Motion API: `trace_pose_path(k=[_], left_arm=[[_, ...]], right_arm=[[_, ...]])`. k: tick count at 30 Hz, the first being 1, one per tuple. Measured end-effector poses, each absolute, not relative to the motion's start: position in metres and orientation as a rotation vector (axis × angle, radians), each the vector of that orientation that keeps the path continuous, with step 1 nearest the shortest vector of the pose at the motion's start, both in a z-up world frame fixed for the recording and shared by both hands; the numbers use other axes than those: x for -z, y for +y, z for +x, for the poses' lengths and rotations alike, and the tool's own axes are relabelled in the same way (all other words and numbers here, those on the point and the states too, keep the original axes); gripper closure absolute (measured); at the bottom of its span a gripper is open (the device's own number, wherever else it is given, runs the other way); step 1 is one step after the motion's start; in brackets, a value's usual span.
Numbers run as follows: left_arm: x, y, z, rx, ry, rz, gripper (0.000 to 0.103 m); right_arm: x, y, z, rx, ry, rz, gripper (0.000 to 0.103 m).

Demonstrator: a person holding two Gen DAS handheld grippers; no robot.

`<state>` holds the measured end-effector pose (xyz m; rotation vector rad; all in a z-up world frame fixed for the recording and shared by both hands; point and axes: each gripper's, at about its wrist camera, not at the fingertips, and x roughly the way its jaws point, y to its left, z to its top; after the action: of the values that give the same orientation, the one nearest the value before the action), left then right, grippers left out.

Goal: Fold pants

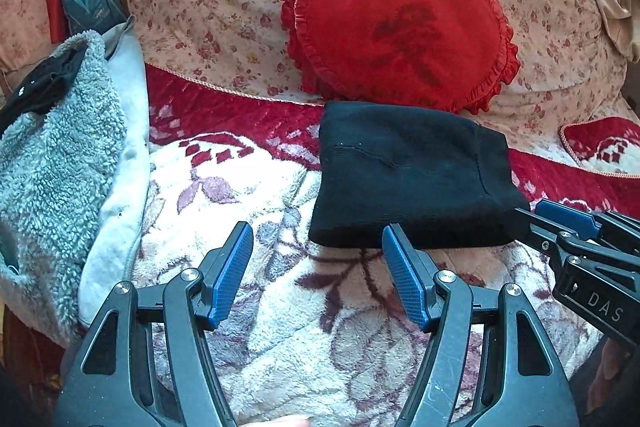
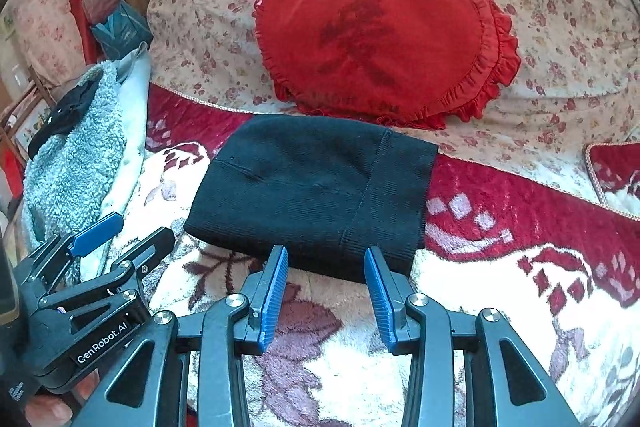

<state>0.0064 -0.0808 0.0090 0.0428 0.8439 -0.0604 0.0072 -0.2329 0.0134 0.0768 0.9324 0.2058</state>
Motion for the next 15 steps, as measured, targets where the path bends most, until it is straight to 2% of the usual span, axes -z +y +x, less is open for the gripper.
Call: trace_pose_path(k=[15], left_arm=[[-0.0025, -0.0852, 0.0078, 0.066, 0.86, 0.052, 0.036]], right_arm=[[-0.0038, -0.2276, 0.0103, -0.219, 0.956, 0.074, 0.064]])
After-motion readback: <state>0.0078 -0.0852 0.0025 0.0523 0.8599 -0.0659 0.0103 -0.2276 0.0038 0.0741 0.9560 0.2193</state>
